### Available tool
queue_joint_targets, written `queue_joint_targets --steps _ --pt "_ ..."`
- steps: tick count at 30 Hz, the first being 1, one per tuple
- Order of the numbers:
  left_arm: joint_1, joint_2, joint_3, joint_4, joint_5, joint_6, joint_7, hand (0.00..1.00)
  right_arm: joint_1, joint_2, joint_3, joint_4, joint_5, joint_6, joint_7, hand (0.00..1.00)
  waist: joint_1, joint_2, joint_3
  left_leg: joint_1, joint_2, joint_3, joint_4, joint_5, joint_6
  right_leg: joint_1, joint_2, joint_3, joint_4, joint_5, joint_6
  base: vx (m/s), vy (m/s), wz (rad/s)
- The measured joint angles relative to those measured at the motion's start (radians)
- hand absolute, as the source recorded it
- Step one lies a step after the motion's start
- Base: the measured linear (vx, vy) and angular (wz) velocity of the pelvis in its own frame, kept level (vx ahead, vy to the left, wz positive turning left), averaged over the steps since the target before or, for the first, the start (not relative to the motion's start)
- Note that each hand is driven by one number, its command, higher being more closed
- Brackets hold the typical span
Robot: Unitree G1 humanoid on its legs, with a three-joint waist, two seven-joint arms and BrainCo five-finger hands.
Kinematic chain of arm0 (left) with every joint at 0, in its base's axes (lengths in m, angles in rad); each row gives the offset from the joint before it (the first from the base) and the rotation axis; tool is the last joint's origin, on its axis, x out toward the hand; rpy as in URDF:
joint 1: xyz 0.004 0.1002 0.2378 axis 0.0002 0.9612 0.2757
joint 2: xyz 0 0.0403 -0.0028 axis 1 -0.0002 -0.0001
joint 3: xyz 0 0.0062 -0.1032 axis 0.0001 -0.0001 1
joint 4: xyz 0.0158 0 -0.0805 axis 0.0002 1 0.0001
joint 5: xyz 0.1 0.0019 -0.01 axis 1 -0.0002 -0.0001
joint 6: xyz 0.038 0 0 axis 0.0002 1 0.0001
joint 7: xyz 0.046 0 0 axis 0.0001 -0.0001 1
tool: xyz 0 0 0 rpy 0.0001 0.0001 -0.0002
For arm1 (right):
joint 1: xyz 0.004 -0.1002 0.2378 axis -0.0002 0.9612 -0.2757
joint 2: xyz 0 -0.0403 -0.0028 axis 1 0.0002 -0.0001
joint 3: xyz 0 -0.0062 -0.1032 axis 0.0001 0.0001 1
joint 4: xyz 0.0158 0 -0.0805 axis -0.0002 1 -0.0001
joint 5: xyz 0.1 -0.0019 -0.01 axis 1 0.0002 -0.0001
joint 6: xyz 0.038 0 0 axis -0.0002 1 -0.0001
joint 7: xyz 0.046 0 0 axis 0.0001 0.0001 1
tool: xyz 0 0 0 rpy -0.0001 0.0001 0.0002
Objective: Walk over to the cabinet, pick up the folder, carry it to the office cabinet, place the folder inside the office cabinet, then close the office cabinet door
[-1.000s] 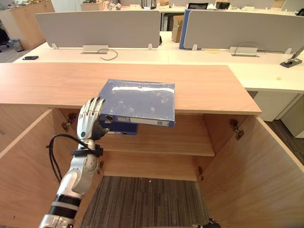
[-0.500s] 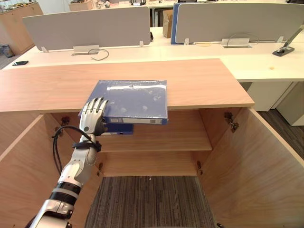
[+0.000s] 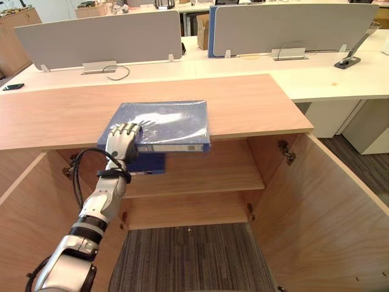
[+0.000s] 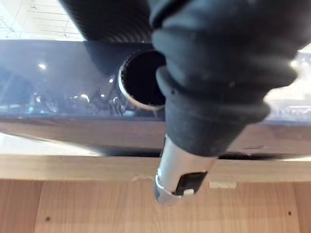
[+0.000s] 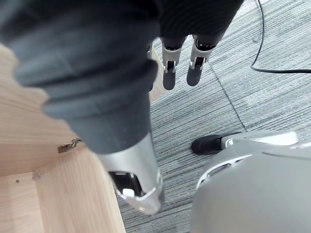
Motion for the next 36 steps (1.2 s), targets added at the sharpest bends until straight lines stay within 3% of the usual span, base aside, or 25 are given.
queue_joint_targets --steps 9,14,18,23,25,29,34,36 --pt "-0.042 0.006 -0.002 -0.001 0.011 0.009 0.026 1.0 -0.009 -0.014 -0.002 0.021 0.002 0.0 -0.001 0.0 -0.017 0.014 0.009 0.002 0.0 0.001 -0.007 0.0 0.0 0.005 0.001 0.004 -0.01 0.003 0.002 -0.01 0.008 0.0" --pt "0.033 0.034 -0.046 -0.176 0.01 0.001 0.025 1.0 -0.009 -0.016 -0.002 0.021 0.001 0.0 -0.001 0.0 -0.017 0.012 0.019 0.003 0.0 0.0 -0.012 -0.001 0.0 0.005 0.001 0.004 -0.013 0.003 0.002 0.01 0.005 0.0" --pt "0.2 0.021 -0.086 -0.443 0.007 -0.055 0.026 1.0 -0.008 -0.016 0.0 0.026 -0.001 0.004 -0.005 0.0 -0.013 0.01 0.02 0.002 -0.001 -0.001 -0.013 -0.005 0.004 0.005 0.001 0.004 -0.016 0.003 0.001 0.0 0.0 0.0" --pt "0.36 -0.072 -0.142 -0.66 -0.064 -0.173 0.015 1.0 -0.007 -0.016 0.003 0.028 -0.002 0.005 -0.014 0.0 -0.011 0.008 0.021 0.0 -0.001 -0.002 -0.015 -0.006 0.004 0.004 0.0 0.003 -0.016 0.002 0.001 0.0 0.0 0.0" --pt "0.417 -0.131 -0.148 -0.716 -0.158 -0.208 -0.009 1.0 -0.007 -0.016 0.011 0.027 -0.001 0.005 -0.021 0.0 -0.008 0.003 0.024 -0.001 -0.001 -0.002 -0.015 -0.006 0.004 0.002 0.0 0.003 -0.016 0.002 0.001 0.0 0.0 0.0" --pt "0.492 -0.242 -0.133 -0.744 -0.45 -0.24 -0.065 1.0 -0.004 -0.021 0.053 0.016 0.02 0.005 -0.031 0.0 -0.003 -0.002 0.024 -0.001 -0.001 -0.003 -0.019 -0.006 0.004 -0.001 0.0 0.003 -0.016 0.002 0.002 0.0 0.0 0.0" --pt "0.526 -0.283 -0.118 -0.724 -0.809 -0.251 -0.139 1.0 -0.003 -0.021 0.084 0.004 0.091 0.005 -0.032 0.0 0.009 -0.006 0.021 -0.001 -0.001 -0.004 -0.028 -0.004 0.003 -0.004 0.001 0.003 -0.017 0.003 0.003 0.01 0.005 0.0" --pt "0.543 -0.29 -0.119 -0.691 -0.878 -0.256 -0.171 1.0 -0.003 -0.017 0.104 -0.024 0.116 0.005 -0.031 0.0 0.012 -0.01 0.019 0.0 -0.001 -0.004 -0.03 -0.004 0.003 -0.004 0.001 0.002 -0.018 0.004 0.004 0.0 0.0 0.0"
